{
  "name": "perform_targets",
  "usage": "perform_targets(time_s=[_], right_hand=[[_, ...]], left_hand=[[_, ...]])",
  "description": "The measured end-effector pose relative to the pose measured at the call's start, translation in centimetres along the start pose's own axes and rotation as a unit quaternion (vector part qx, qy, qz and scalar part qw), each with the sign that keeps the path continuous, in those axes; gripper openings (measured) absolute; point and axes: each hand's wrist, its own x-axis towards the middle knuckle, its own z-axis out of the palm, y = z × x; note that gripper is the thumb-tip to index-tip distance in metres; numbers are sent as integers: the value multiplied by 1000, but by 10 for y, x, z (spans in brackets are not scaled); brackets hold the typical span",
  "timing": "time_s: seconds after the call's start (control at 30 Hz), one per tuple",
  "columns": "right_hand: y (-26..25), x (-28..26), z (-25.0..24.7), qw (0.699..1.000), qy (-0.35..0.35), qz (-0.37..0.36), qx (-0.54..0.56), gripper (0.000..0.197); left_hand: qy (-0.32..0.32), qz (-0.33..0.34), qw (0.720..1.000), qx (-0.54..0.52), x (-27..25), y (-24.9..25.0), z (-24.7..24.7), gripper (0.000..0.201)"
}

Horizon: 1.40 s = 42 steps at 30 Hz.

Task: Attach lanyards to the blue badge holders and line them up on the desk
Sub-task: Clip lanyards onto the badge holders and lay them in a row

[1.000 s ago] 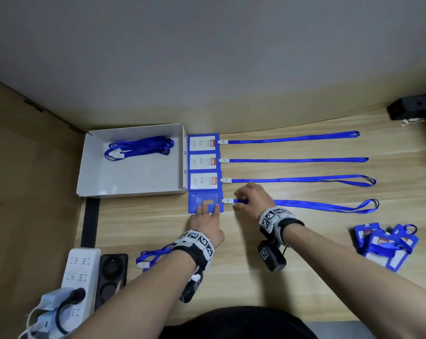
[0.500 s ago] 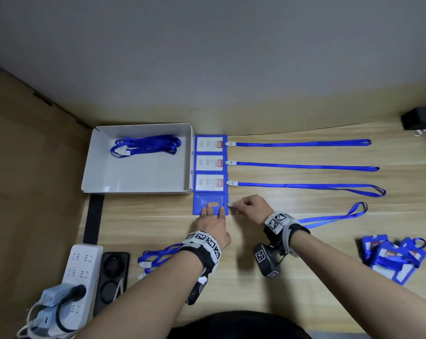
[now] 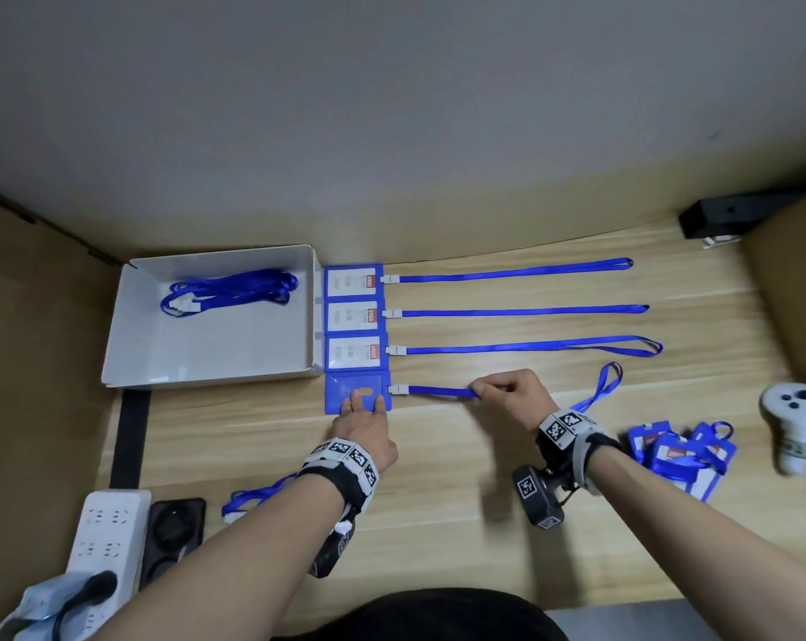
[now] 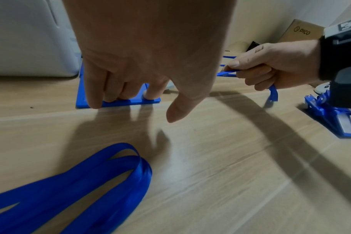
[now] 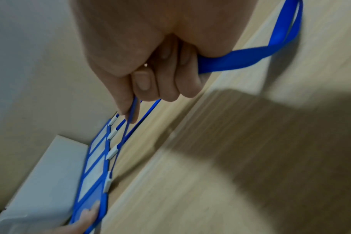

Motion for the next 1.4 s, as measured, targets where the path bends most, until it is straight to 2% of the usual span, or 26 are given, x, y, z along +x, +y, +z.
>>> perform_targets(time_s=[0.3,0.43,0.6,0.7,0.8,1.03,1.23,1.4], right_hand=[[8,8,-6,998,-28,8,48,9],[12,12,-10,999,-47,5,24,14],[17,14,-3,995,-89,35,0,19],[18,12,0,993,-96,50,46,14],[18,12,-1,994,-88,52,46,9],[16,7,0,996,-56,30,59,7],[12,2,1,991,-93,8,95,5],[5,-4,1,987,-138,6,87,14]], left_hand=[[-3,-7,1000,-5,1,0,-2,77],[-1,-11,1000,-2,0,2,-2,77],[-8,-21,1000,-1,1,5,-4,75],[-8,-23,1000,3,0,6,-6,74],[-12,-24,1000,1,-1,7,-6,74],[-14,-20,1000,8,-6,7,-10,73],[-11,-14,1000,16,-9,7,-12,72],[-4,-9,1000,25,-11,9,-15,71]])
